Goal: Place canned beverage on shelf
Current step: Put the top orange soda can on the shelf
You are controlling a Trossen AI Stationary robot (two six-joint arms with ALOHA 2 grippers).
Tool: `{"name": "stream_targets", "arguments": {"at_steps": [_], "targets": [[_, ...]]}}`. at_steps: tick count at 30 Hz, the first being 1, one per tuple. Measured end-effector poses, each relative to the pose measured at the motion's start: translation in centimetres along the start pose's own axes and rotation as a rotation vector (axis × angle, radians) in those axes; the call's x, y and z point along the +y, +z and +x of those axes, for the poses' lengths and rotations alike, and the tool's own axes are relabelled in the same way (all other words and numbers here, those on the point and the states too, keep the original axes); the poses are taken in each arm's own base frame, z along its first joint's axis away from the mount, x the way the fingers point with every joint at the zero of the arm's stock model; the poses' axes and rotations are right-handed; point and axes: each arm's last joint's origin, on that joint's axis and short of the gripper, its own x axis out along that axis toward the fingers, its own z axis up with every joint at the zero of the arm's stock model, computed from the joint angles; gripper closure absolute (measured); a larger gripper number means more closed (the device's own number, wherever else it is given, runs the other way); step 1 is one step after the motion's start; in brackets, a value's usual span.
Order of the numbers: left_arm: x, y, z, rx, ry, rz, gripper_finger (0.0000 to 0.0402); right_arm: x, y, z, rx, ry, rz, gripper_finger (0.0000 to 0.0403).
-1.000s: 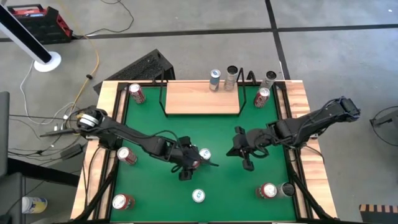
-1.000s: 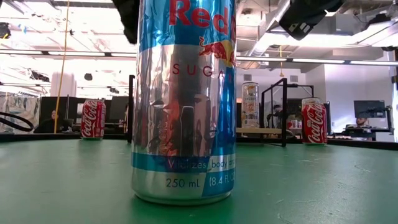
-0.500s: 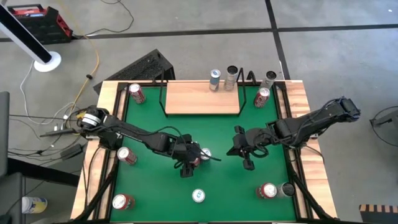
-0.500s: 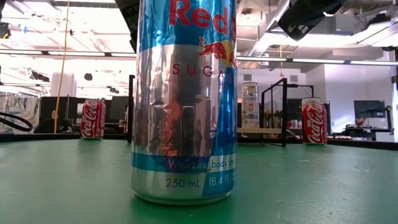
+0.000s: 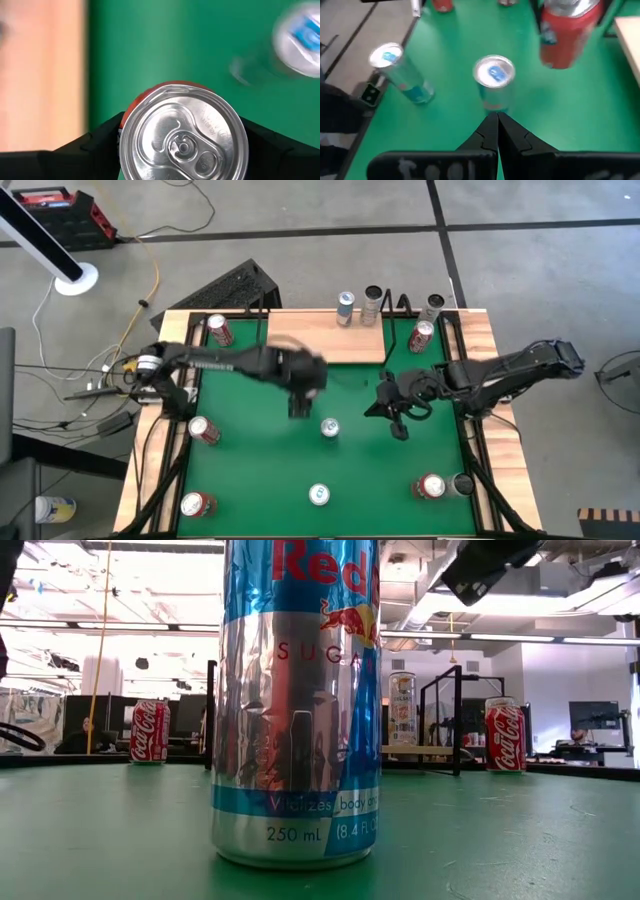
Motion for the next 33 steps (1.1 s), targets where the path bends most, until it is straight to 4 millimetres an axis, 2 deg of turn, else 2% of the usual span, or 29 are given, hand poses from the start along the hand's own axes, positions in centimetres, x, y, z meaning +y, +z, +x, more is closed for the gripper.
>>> {"name": "stream_targets", "arguments": {"at_steps": [4, 9, 14, 18, 25, 33], "targets": [[6.7, -0.6, 0.2, -0.018, 0.03, 0.003, 0.0122, -1.7, 0.3, -0.1, -0.019, -0.055, 0.054, 0.0378], [14.8, -2.2, 0.2, -0.143, 0.044, -0.043, 0.0122, -4.9, 1.0, -0.6, -0.082, -0.162, 0.171, 0.0378], [21.1, -4.0, 0.3, -0.27, 0.129, -0.12, 0.0122, -8.0, 1.7, -1.3, -0.182, -0.254, 0.25, 0.0378], [23.8, -4.5, 1.2, -0.333, 0.149, -0.146, 0.0122, -9.9, 2.1, -1.7, -0.247, -0.263, 0.325, 0.0378], [25.8, -3.4, 3.6, -0.229, 0.068, -0.148, 0.0122, -11.5, 2.5, -2.1, -0.311, -0.263, 0.367, 0.0378], [27.3, -1.9, 5.4, -0.202, 0.06, -0.163, 0.0122, -12.5, 2.3, -2.6, -0.305, -0.241, 0.344, 0.0378]]}}
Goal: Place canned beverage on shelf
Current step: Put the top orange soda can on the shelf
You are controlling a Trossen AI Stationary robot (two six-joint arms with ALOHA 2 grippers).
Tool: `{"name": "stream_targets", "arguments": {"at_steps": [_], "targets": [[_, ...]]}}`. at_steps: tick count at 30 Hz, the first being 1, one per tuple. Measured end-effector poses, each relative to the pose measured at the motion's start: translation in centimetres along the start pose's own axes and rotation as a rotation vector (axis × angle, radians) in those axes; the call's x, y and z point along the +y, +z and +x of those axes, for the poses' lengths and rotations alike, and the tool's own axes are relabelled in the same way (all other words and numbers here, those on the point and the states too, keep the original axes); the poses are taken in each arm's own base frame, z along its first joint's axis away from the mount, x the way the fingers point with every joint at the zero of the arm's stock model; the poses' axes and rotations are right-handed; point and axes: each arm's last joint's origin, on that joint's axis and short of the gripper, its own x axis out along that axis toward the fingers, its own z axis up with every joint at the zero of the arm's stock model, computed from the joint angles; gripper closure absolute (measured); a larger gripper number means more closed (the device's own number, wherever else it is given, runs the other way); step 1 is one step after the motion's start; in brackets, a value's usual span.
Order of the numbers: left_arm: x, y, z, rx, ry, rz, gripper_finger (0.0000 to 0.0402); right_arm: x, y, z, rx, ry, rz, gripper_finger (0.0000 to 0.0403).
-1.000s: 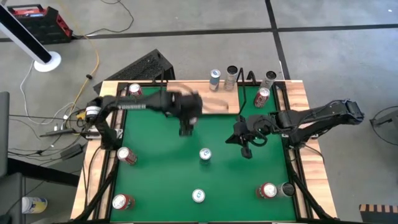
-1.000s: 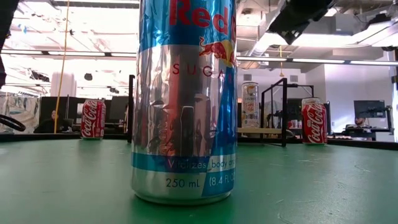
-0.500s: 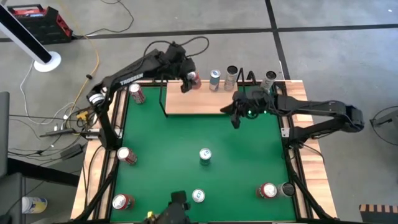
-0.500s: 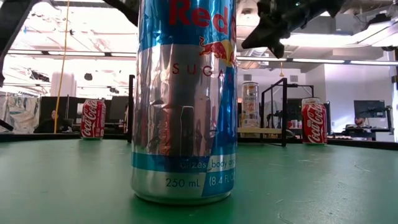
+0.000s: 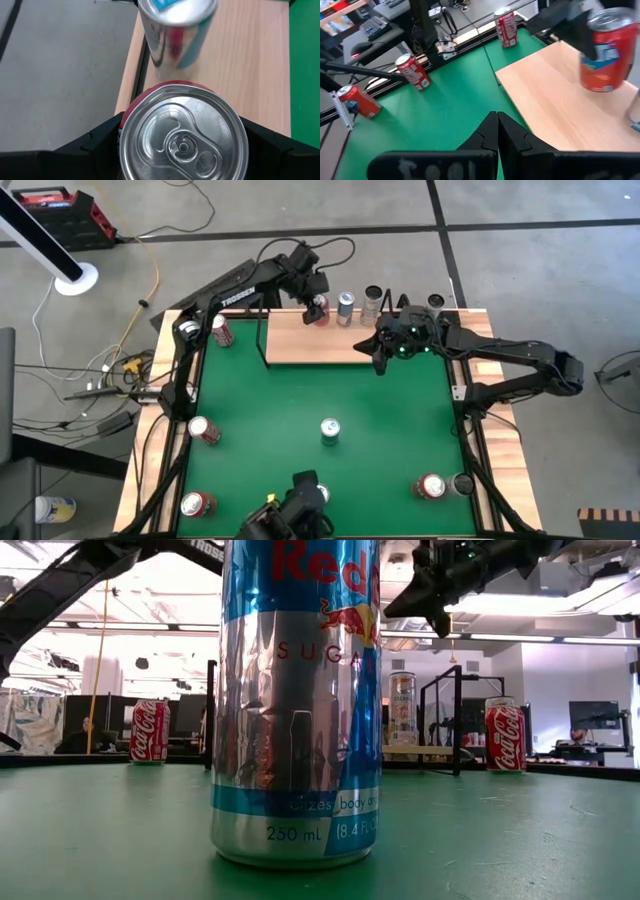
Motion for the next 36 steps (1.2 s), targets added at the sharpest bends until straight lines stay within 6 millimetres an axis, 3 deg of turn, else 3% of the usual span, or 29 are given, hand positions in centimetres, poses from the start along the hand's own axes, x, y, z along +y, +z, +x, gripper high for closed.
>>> {"name": "stream_targets", "arguments": {"at_steps": [36], "targets": [[0.5, -0.63, 0.02, 0.055, 0.008, -0.013, 0.0122, -0.63, 0.09, -0.2, 0.026, 0.077, -0.032, 0.0378]]}}
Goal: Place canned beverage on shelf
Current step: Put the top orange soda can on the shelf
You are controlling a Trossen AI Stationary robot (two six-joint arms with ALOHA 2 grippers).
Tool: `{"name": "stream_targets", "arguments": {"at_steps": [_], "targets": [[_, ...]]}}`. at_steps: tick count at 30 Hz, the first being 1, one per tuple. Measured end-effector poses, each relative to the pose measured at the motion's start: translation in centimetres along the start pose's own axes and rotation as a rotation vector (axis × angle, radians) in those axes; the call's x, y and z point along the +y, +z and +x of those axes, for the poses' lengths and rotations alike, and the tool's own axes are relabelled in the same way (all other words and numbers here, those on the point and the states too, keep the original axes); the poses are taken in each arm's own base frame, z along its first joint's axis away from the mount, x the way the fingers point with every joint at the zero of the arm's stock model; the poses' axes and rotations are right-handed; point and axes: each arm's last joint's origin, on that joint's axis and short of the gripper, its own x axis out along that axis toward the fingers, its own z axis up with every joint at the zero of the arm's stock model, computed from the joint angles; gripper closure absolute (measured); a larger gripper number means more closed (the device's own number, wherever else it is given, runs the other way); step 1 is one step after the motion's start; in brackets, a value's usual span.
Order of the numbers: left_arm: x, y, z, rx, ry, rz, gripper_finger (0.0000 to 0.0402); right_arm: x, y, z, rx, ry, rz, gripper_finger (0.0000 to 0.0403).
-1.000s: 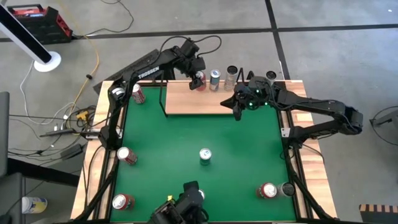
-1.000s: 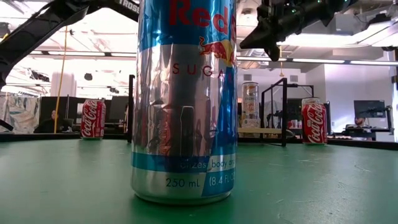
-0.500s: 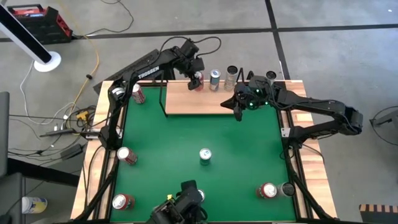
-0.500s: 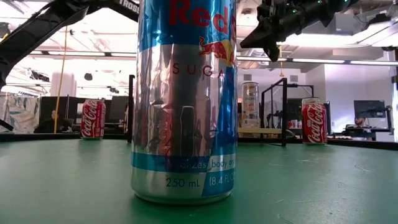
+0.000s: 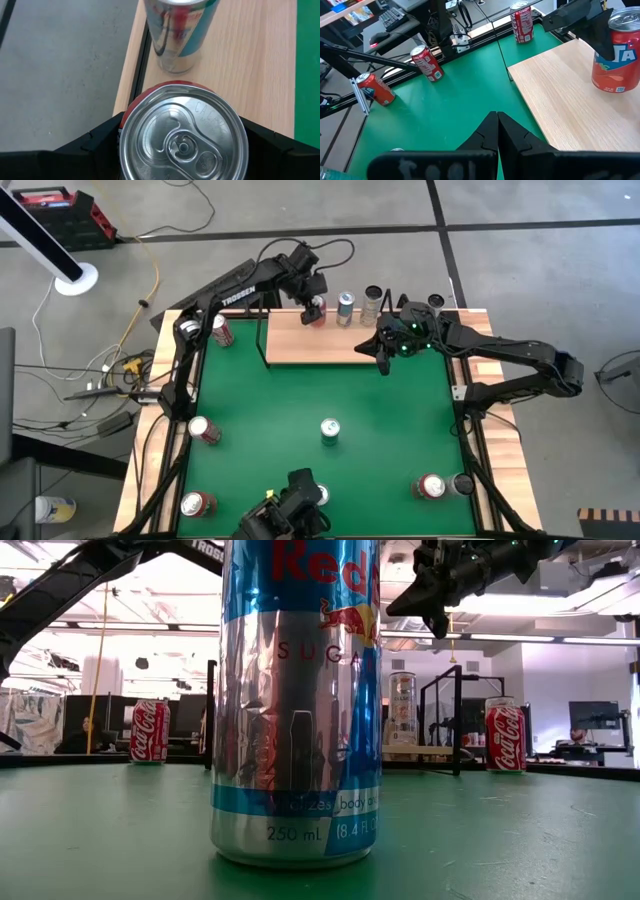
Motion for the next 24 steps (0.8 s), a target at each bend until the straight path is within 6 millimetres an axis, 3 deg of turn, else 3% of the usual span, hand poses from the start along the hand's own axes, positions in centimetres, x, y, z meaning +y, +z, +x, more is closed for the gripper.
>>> {"name": "stream_targets", "arguments": {"at_steps": [24], "targets": [[0.2, -1.3, 1.2, 0.014, -0.029, -0.029, 0.0122, 0.0, 0.0, 0.0, 0.003, -0.004, 0.001, 0.0378]]}}
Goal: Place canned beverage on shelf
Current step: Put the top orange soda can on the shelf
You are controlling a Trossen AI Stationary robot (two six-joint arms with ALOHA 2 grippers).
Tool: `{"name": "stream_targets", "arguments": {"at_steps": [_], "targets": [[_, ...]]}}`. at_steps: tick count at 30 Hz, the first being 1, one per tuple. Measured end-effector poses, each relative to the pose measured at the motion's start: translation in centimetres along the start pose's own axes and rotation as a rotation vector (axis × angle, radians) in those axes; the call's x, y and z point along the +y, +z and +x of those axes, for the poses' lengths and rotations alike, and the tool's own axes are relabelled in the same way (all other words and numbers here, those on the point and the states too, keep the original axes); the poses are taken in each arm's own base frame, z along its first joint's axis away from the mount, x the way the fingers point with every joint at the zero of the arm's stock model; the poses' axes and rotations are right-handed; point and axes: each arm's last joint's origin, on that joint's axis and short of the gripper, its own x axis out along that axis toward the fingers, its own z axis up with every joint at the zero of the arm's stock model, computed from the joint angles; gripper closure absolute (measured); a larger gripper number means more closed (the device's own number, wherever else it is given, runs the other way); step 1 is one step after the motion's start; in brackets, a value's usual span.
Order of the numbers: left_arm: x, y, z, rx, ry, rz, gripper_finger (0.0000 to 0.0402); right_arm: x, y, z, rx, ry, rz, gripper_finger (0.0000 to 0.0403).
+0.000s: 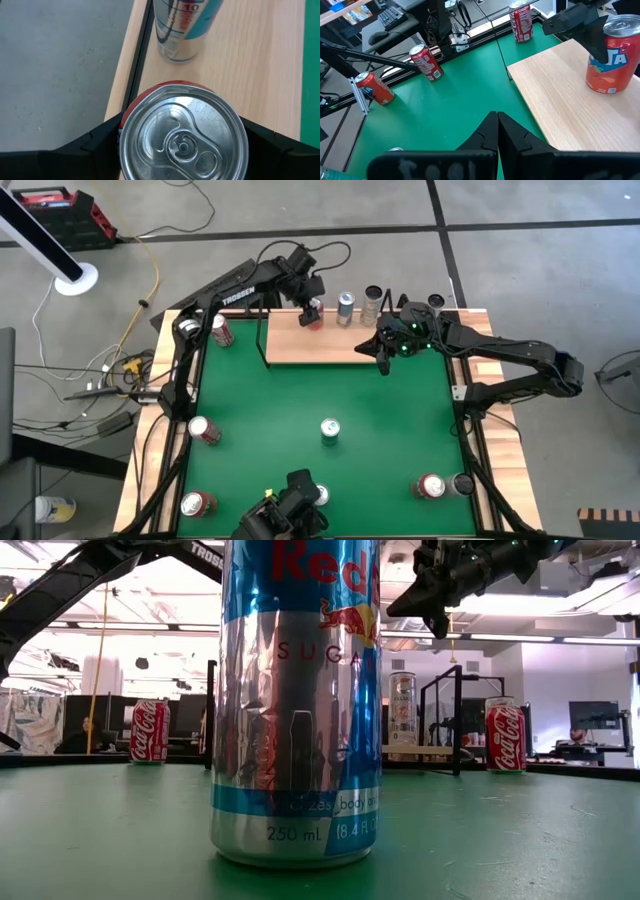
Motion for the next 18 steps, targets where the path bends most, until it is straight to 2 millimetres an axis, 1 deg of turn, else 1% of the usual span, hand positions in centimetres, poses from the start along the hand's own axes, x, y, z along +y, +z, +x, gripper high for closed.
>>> {"name": "stream_targets", "arguments": {"at_steps": [18], "targets": [[-0.23, 0.1, 0.08, 0.006, 0.011, 0.003, 0.0122, -0.03, 0.01, -0.01, 0.0, -0.001, 0.0, 0.0378]]}}
